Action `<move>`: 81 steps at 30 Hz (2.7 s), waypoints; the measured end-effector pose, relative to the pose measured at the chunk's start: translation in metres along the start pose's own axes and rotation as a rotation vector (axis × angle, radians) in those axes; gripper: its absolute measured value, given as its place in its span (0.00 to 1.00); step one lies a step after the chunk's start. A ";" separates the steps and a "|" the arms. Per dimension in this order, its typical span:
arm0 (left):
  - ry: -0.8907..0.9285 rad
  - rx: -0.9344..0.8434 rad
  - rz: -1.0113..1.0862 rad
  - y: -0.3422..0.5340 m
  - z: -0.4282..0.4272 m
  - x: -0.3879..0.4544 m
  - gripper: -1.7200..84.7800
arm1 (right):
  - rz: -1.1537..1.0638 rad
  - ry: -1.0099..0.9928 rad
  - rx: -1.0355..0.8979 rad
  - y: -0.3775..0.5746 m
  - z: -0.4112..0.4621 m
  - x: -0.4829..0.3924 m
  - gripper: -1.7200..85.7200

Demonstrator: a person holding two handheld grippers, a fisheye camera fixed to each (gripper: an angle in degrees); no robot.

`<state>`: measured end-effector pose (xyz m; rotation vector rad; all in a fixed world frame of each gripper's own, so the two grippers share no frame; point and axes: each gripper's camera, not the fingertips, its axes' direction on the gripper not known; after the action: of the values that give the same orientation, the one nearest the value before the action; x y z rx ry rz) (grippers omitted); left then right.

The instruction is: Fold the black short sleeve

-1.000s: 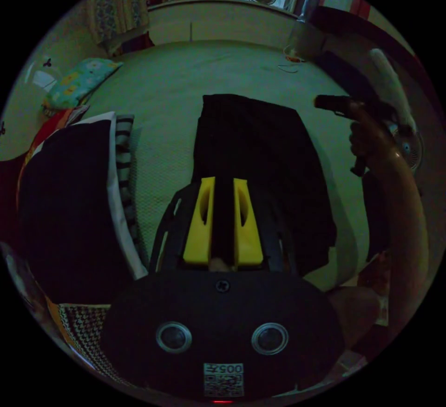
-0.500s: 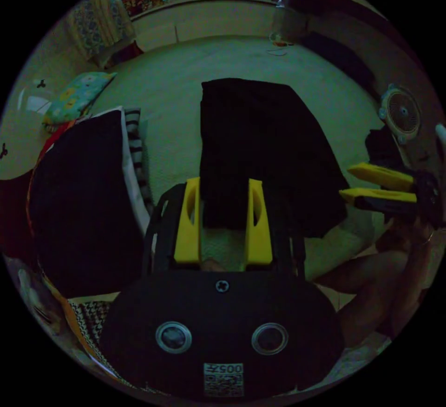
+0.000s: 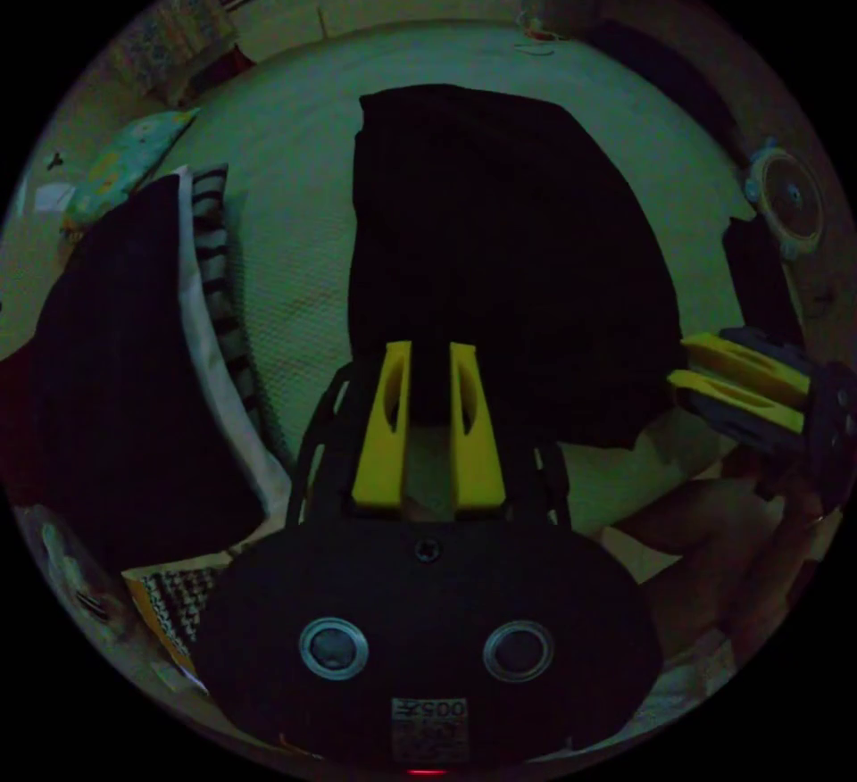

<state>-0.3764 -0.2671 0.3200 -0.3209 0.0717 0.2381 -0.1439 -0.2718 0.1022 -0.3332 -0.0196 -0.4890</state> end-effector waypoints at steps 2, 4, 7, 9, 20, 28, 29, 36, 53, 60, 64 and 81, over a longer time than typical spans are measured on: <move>-0.029 0.003 0.014 0.002 -0.001 -0.001 0.06 | 0.009 0.049 0.028 -0.002 -0.004 -0.007 0.03; -0.060 0.032 0.032 0.007 -0.007 -0.001 0.05 | 0.000 0.073 0.045 -0.005 -0.010 -0.014 0.01; -0.072 0.100 0.048 0.020 -0.019 -0.005 0.04 | -0.006 0.081 0.074 -0.009 -0.019 -0.023 0.00; -0.035 0.102 0.049 0.026 -0.019 -0.012 0.04 | -0.017 0.064 0.054 -0.015 -0.016 -0.027 0.00; -0.050 -0.094 0.096 0.035 0.037 -0.035 0.07 | -0.093 0.087 -0.101 -0.060 0.024 -0.051 0.00; -0.067 -0.008 0.022 0.047 0.034 -0.075 0.12 | -0.117 -0.012 -0.054 -0.079 0.003 -0.032 0.08; -0.039 0.000 0.003 0.047 0.035 -0.082 0.12 | -0.096 -0.058 0.031 -0.084 -0.006 -0.028 0.08; 0.069 0.012 -0.018 0.041 0.051 -0.102 0.12 | 0.029 -0.125 0.309 -0.185 -0.027 -0.023 0.10; 0.096 -0.025 0.031 0.019 0.106 -0.140 0.12 | 0.353 0.152 0.139 -0.428 0.080 0.004 0.02; 0.095 -0.045 -0.017 0.005 0.121 -0.148 0.09 | 0.428 0.092 0.190 -0.461 0.095 0.043 0.02; 0.103 -0.038 -0.024 0.002 0.123 -0.150 0.10 | 0.325 0.011 0.095 -0.470 0.121 0.056 0.08; 0.221 0.033 -0.113 -0.026 0.134 -0.121 0.19 | 0.390 0.011 0.235 -0.355 0.119 0.259 0.14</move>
<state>-0.4826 -0.2750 0.4674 -0.3164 0.2750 0.0888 -0.0723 -0.6469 0.3501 -0.0981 -0.0006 -0.0988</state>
